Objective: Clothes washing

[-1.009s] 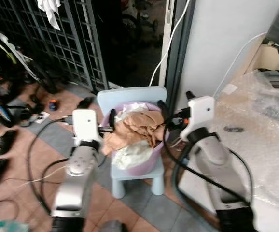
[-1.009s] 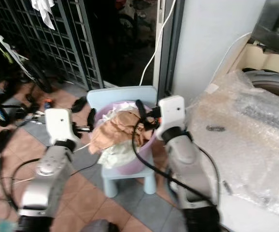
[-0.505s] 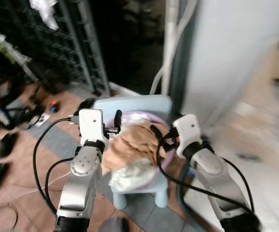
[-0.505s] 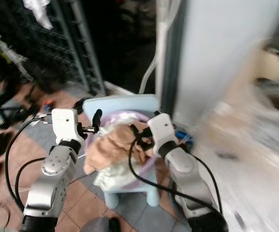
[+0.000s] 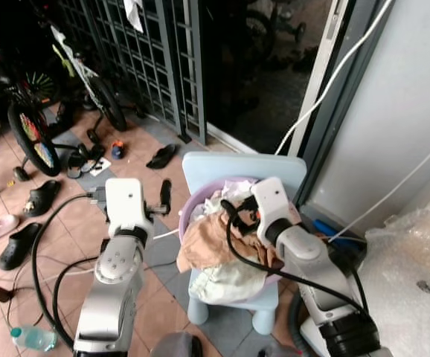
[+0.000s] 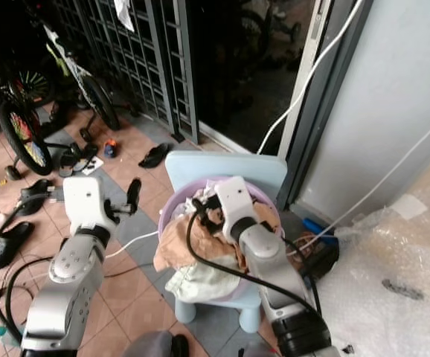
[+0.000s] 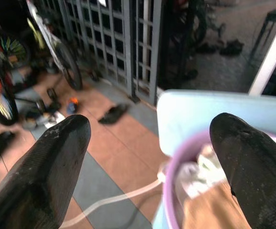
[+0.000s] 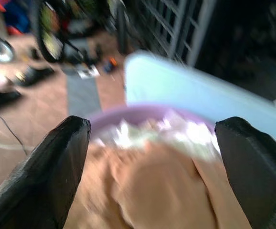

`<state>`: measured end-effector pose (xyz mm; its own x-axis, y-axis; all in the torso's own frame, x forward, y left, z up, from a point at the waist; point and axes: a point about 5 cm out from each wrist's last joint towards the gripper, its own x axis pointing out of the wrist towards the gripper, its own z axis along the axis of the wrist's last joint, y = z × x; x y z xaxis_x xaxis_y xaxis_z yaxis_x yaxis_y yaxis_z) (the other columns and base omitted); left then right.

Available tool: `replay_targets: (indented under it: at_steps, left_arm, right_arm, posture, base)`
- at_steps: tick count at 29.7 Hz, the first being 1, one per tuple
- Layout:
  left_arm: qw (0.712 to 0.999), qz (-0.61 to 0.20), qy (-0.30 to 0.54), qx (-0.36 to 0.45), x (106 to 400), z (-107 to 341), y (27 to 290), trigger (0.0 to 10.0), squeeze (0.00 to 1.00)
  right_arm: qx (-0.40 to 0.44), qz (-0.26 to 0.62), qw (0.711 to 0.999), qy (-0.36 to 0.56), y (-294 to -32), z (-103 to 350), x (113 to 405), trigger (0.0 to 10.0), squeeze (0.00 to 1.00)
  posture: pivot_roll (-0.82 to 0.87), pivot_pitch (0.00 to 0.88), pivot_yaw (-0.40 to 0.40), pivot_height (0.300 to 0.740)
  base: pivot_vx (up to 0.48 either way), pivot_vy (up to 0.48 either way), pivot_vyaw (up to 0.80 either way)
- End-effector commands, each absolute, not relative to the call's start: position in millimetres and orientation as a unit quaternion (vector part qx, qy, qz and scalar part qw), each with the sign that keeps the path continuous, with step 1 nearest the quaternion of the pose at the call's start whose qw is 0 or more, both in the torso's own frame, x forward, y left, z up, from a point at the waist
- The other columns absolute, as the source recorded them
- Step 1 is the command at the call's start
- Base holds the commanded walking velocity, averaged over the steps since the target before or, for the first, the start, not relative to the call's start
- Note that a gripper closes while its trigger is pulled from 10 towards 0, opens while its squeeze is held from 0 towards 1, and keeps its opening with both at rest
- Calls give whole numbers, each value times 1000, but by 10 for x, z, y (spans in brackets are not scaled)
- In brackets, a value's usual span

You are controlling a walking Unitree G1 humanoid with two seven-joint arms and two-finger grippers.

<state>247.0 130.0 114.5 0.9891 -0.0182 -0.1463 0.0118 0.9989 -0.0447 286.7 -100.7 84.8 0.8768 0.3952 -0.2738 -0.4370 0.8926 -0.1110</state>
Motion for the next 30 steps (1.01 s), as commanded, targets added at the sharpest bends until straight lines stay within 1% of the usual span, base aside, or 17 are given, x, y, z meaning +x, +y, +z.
replay_targets:
  at_steps: [1, 2, 4, 6, 7, 12, 18, 19, 22, 23, 30]
  left_arm:
    - [997, -10, 77, -16, 2425, 1185, 1304, 10000, 0]
    - [997, -10, 79, -14, 2407, 1188, 1319, 10000, 0]
    - [996, -7, 88, -16, 2316, 1183, 1406, 10000, 0]
    - [995, 7, 99, -10, 2215, 1155, 1513, 10000, 0]
    - [994, 17, 108, -7, 2127, 1136, 1569, 10000, 0]
    - [993, 20, 117, -12, 2026, 1150, 1557, 10000, 0]
    - [990, 11, 139, -27, 1843, 1180, 1473, 10000, 0]
    - [989, 12, 142, -28, 1824, 1179, 1473, 10000, 0]
    - [988, 14, 152, -25, 1787, 1171, 1484, 10000, 0]
    - [987, 16, 156, -23, 1776, 1165, 1493, 10000, 0]
    - [986, 15, 164, -18, 1759, 1183, 1484, 10000, 0]
  right_arm:
    - [-84, 206, 967, 127, -1044, 846, 2916, 10000, 0]
    - [-85, 210, 966, 126, -1037, 850, 2926, 10000, 0]
    - [-91, 216, 962, 137, -1037, 810, 2950, 10000, 0]
    - [-91, 215, 959, 161, -1058, 722, 2970, 10000, 0]
    - [-95, 210, 955, 187, -1076, 617, 2970, 10000, 0]
    - [-89, 214, 948, 219, -1046, 464, 2980, 10000, 0]
    - [-131, 249, 935, 214, -868, 359, 3049, 10000, 0]
    - [-136, 251, 935, 211, -847, 359, 3063, 8314, 0]
    - [-149, 241, 938, 200, -808, 394, 3135, 0, 0]
    - [-167, 224, 941, 190, -809, 428, 3193, 0, 0]
    - [-151, 204, 945, 205, -840, 387, 3237, 0, 0]
  posture:
    - [80, 129, 37, 740]
    - [80, 129, 37, 740]
    - [98, 156, 26, 740]
    - [115, 174, 18, 740]
    - [123, 190, 13, 740]
    - [138, 215, 5, 740]
    - [159, 263, -14, 740]
    - [163, 270, -18, 740]
    - [167, 278, -23, 740]
    - [169, 280, -24, 740]
    - [173, 289, -30, 740]
  base:
    - [0, 0, 0]
    - [0, 0, 0]
    - [0, 0, 0]
    - [0, 0, 0]
    - [0, 0, 0]
    - [0, 0, 0]
    - [0, 0, 0]
    - [0, 0, 0]
    - [0, 0, 0]
    - [0, 0, 0]
    - [0, 0, 0]
